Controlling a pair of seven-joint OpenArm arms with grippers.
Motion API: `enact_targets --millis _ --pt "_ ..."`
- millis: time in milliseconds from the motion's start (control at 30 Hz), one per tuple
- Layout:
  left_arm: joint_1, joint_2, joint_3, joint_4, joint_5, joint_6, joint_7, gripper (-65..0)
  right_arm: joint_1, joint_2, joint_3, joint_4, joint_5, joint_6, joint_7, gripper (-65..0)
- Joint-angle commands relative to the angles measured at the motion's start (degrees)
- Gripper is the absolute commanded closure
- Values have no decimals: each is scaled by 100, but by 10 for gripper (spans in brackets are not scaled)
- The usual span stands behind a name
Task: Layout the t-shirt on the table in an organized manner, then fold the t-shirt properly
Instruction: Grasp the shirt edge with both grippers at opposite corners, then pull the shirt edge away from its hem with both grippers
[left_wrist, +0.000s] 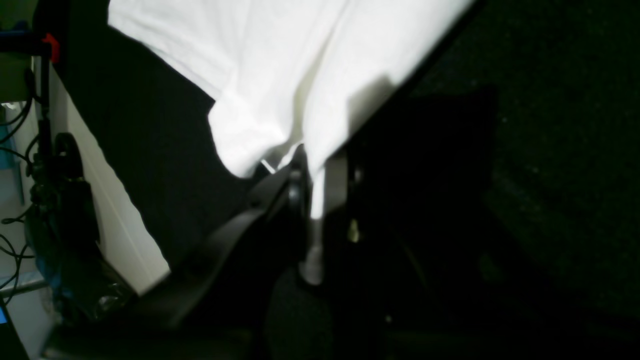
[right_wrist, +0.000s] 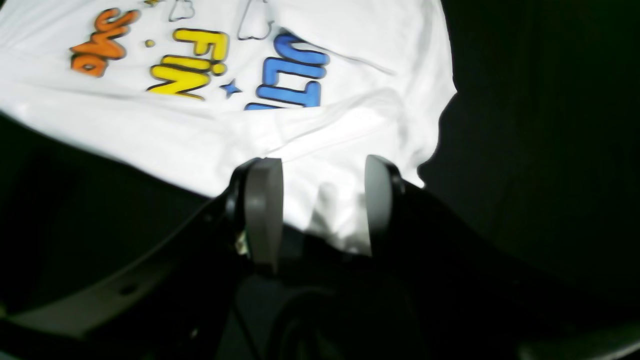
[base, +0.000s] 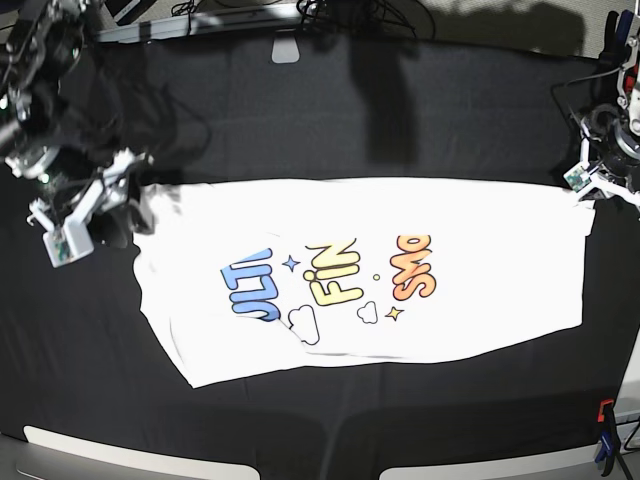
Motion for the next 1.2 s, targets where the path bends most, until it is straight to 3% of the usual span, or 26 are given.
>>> enact_targets --millis 0,100,333,500,633,700,833,933,1067,1167 --pt "-28 -114 -46 24 0 -13 76 0 -114 109 -13 267 96 34 109 -258" --pt "-31 -114 -46 24 2 -13 74 0 -538 238 -223 691 -234 34 361 -258" --pt "-31 -114 -46 24 2 -11 81 0 -1023 654 -1552 745 -2164 -13 1056 -234" --pt "-31 -114 -48 24 2 -11 107 0 -984 675 -2459 407 -3716 -579 1834 -222" --pt "-33 -114 -48 24 2 -9 105 0 -774 772 -2817 -120 -4551 -881 2210 -222" --pt "-33 -114 -48 24 2 -7 105 0 -627 787 -2833 -522 -4741 -1169 2358 -222" --pt "-33 -114 -48 24 2 -7 103 0 -221 802 -2833 -1381 -5069 -1161 2780 -222" --pt "-33 -114 -48 24 2 -4 103 0 35 804 -2833 -1764 -5040 -1005 2800 -222" --pt "-33 -114 -48 24 2 0 103 0 122 885 -2879 -2009 -4850 -531 2785 -222" --pt "-33 -114 -48 24 2 2 103 0 74 1095 -3108 -2044 -4872 -516 2629 -222"
